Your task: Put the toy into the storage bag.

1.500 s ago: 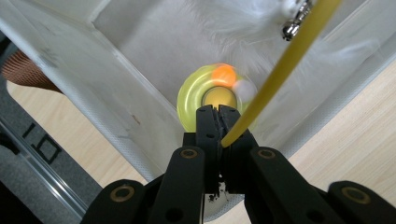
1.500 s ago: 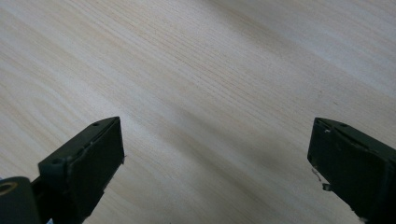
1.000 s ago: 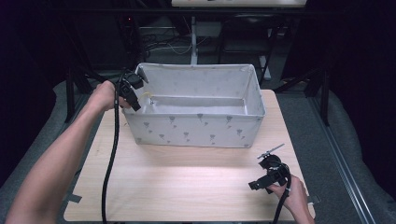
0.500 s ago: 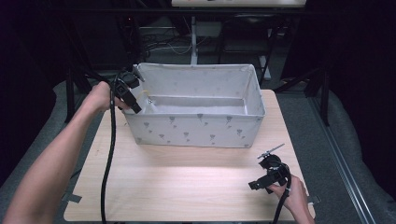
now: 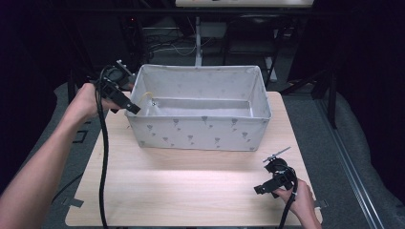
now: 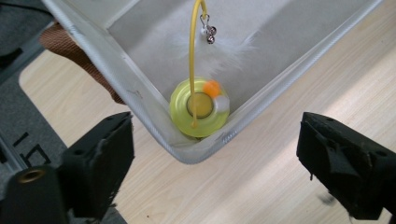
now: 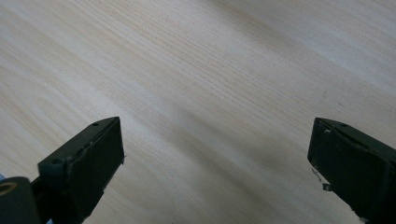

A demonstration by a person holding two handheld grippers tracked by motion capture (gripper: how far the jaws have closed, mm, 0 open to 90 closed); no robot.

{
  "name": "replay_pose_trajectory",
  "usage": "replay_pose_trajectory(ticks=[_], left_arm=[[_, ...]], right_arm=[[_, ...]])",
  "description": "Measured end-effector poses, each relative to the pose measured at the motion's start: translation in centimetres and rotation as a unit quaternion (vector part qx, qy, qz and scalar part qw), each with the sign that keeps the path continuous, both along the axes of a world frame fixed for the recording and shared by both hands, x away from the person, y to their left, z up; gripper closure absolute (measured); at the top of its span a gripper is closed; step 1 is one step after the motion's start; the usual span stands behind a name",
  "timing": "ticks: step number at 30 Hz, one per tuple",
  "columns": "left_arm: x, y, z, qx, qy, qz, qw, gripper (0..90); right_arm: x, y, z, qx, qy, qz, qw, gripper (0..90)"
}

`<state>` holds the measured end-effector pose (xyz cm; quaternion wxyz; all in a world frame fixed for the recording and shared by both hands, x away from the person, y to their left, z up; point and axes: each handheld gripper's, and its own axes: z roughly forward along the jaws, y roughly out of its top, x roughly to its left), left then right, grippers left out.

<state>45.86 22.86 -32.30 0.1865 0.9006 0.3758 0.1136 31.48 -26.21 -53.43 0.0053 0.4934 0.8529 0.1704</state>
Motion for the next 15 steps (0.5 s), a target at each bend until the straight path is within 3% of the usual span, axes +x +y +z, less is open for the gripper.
replay_pose_trajectory(ticks=[2,5,15], left_arm=[[-0.4,0.1,0.2,-0.004,-0.005,0.001,1.0,7.4],[-2.2,0.5,0.4,-0.001,-0.017,0.002,0.9999,5.2],[-6.4,1.8,-0.9,-0.004,-0.027,-0.001,0.9996,2.7]], right_arm=[[0.0,0.0,0.0,0.0,0.002,0.001,1.0,3.3],[0.0,0.1,0.0,0.001,0.0,0.0,1.0,3.3],[-0.1,0.2,0.0,0.009,0.003,-0.01,0.9999,3.3]])
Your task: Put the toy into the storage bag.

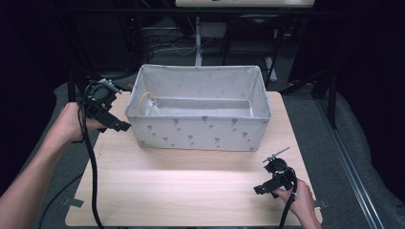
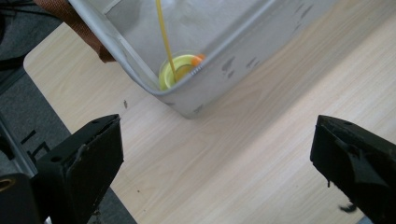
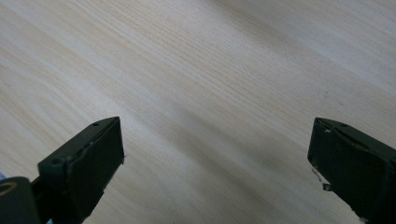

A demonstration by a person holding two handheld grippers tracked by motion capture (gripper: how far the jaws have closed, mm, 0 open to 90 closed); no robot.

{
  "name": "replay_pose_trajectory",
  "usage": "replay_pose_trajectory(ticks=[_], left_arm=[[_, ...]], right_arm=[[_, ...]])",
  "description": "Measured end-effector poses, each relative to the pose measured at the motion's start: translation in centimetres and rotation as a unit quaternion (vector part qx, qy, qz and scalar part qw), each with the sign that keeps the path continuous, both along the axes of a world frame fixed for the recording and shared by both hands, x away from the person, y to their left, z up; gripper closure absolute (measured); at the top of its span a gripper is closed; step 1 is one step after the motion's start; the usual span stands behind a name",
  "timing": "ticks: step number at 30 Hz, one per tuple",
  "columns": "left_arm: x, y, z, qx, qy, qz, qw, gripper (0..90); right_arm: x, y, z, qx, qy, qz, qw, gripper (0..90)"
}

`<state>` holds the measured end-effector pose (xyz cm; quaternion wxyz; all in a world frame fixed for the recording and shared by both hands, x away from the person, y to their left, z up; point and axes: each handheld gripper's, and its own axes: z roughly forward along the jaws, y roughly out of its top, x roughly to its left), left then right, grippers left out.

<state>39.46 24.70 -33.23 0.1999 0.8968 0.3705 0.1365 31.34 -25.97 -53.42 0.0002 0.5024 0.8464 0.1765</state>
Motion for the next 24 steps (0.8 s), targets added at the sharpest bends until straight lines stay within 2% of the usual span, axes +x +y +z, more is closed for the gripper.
replay_pose_trajectory(ticks=[1,2,6,9,12,14,15,17,21,24], left_arm=[[-0.5,0.1,-0.3,-0.004,-0.002,0.001,1.0,2.3],[-1.0,0.3,-0.5,-0.003,-0.006,0.002,1.0,1.9],[-3.0,0.6,-2.0,-0.005,-0.007,0.002,1.0,0.3],[-4.3,0.9,-3.7,-0.003,-0.005,0.005,1.0,0.3],[-5.3,1.2,-5.6,-0.006,-0.001,0.011,0.9999,0.2],[-5.7,1.5,-6.7,-0.003,0.002,0.016,0.9999,0.2],[-5.9,1.7,-7.2,-0.006,0.003,0.021,0.9998,0.1],[-6.1,2.0,-8.1,-0.012,0.008,0.024,0.9996,0.1],[-6.6,2.2,-9.8,-0.01,0.015,0.03,0.9994,0.1],[-6.8,2.4,-10.9,-0.022,0.017,0.034,0.9991,0.1]], right_arm=[[-0.1,0.0,-0.1,0.0,-0.006,-0.004,1.0,3.2],[0.0,-0.1,0.0,-0.008,-0.001,0.006,1.0,3.2],[0.0,-0.1,0.0,-0.006,0.002,0.003,1.0,3.3],[0.0,-0.2,0.1,-0.01,0.003,0.006,0.9999,3.2],[0.0,-0.1,0.0,-0.005,0.002,0.002,1.0,3.3],[0.0,0.0,0.0,-0.005,0.0,0.001,1.0,3.2],[-0.1,0.1,-0.2,0.007,-0.01,-0.009,0.9999,3.2],[0.0,0.0,0.1,-0.01,0.0,0.008,0.9999,3.3],[-0.1,0.0,0.1,-0.006,0.0,0.001,1.0,3.3],[0.0,-0.1,0.0,-0.006,0.003,0.003,1.0,3.2]])
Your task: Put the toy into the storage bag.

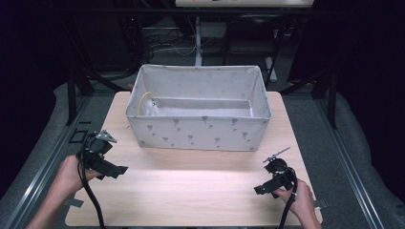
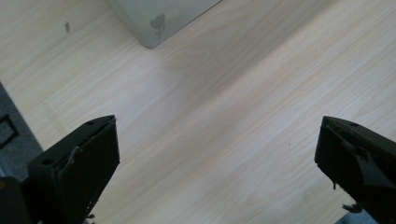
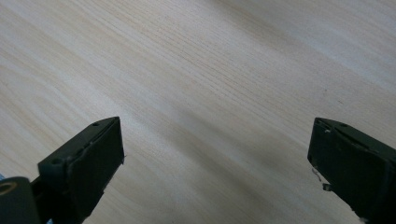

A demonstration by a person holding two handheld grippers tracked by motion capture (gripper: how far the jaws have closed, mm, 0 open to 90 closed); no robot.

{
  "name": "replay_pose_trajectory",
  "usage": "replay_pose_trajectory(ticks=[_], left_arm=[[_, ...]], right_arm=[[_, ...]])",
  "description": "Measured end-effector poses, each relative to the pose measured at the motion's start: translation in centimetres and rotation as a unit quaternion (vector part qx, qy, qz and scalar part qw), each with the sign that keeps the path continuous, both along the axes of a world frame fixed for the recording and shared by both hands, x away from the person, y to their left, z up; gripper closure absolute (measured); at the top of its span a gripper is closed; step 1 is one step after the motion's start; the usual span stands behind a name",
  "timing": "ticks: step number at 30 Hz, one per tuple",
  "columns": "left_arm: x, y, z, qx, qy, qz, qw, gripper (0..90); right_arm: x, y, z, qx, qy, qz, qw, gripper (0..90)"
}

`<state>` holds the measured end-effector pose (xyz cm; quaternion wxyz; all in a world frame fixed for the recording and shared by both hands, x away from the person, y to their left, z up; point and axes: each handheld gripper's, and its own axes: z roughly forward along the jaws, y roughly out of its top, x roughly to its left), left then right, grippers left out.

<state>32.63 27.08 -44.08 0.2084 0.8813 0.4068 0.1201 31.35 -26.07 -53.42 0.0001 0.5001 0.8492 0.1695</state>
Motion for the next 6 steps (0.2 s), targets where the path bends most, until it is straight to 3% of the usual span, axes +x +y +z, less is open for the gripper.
replay_pose_trajectory(ticks=[6], left_arm=[[-0.6,0.2,-1.8,-0.017,0.001,0.013,0.9998,0.1]], right_arm=[[0.0,0.0,0.0,0.0,0.0,0.001,1.0,3.2]])
